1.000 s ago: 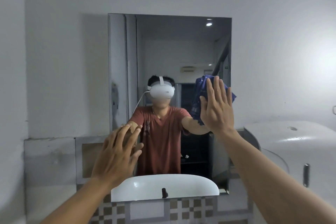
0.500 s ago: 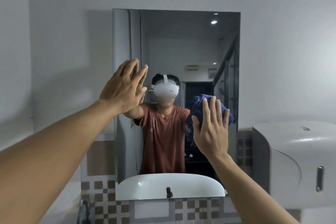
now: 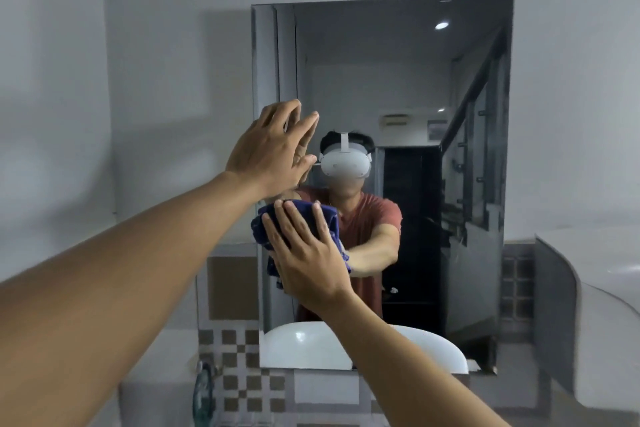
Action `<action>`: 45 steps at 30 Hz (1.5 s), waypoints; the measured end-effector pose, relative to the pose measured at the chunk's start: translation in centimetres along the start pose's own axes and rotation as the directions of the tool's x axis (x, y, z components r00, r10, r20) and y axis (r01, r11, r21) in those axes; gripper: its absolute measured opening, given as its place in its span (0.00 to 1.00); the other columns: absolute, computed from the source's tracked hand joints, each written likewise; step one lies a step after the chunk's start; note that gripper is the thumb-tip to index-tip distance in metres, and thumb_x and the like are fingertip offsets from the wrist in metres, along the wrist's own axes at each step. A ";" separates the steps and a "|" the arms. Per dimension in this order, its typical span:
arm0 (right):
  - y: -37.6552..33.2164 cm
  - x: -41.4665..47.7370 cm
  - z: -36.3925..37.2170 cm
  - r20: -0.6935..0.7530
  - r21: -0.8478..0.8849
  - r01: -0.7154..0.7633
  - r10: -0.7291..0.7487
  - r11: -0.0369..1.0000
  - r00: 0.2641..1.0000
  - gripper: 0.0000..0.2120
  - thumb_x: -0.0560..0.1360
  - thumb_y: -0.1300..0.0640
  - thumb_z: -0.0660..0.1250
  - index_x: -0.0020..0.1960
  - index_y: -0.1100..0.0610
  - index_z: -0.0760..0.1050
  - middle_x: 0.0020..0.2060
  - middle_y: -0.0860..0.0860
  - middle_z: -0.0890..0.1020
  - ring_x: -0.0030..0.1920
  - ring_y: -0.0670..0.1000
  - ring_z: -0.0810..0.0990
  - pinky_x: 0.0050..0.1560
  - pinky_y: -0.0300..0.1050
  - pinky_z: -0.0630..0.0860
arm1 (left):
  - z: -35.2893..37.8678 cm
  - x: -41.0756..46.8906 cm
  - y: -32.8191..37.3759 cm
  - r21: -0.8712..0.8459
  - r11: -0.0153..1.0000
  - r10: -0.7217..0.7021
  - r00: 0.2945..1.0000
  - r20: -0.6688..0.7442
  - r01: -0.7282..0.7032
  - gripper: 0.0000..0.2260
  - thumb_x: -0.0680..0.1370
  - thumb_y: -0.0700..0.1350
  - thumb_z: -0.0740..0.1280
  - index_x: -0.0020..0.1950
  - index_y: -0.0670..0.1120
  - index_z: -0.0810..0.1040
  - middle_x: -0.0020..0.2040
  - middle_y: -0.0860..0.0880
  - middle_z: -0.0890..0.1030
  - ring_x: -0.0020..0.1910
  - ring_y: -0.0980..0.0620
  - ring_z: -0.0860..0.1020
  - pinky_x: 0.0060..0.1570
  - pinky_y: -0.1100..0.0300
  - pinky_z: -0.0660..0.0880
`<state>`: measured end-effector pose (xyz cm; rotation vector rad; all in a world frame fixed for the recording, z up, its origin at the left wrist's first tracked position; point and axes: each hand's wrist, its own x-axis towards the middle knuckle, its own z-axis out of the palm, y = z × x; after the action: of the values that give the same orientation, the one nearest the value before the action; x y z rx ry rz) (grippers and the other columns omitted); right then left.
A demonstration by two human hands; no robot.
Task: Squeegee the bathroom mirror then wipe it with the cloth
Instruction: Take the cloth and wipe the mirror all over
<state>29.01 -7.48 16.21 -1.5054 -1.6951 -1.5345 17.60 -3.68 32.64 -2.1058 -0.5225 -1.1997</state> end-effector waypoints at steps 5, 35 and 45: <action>-1.3 -3.0 0.9 0.113 -0.010 0.135 -0.133 0.991 0.985 0.28 0.83 0.49 0.55 0.80 0.59 0.58 0.79 0.59 0.62 0.80 0.59 0.56 0.78 0.66 0.53 | 0.2 -0.2 0.1 0.023 1.000 0.005 1.000 -0.010 -0.005 0.31 0.77 0.57 0.67 0.77 0.47 0.65 0.74 0.41 0.66 0.72 0.40 0.65 0.68 0.45 0.72; 10.4 -21.9 -3.5 0.116 0.106 -0.701 0.692 0.705 0.713 0.34 0.83 0.42 0.53 0.82 0.56 0.47 0.82 0.55 0.48 0.81 0.58 0.52 0.63 0.67 0.76 | 3.2 -7.9 4.1 -0.108 0.993 -0.042 0.999 0.020 0.044 0.31 0.75 0.53 0.71 0.75 0.45 0.69 0.73 0.38 0.66 0.73 0.38 0.64 0.68 0.42 0.71; 5.5 -20.8 -1.6 0.165 -0.033 -0.526 0.524 0.850 0.836 0.35 0.83 0.40 0.52 0.81 0.61 0.50 0.80 0.62 0.52 0.82 0.60 0.48 0.79 0.65 0.48 | 3.8 -9.1 2.9 -0.073 0.996 -0.052 0.997 0.049 0.056 0.32 0.76 0.53 0.70 0.77 0.45 0.66 0.75 0.38 0.65 0.74 0.38 0.62 0.64 0.40 0.75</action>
<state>40.29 -18.86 1.82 -1.9346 -1.2082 -1.1225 17.11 -3.28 22.37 -2.1998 -0.5675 -1.2192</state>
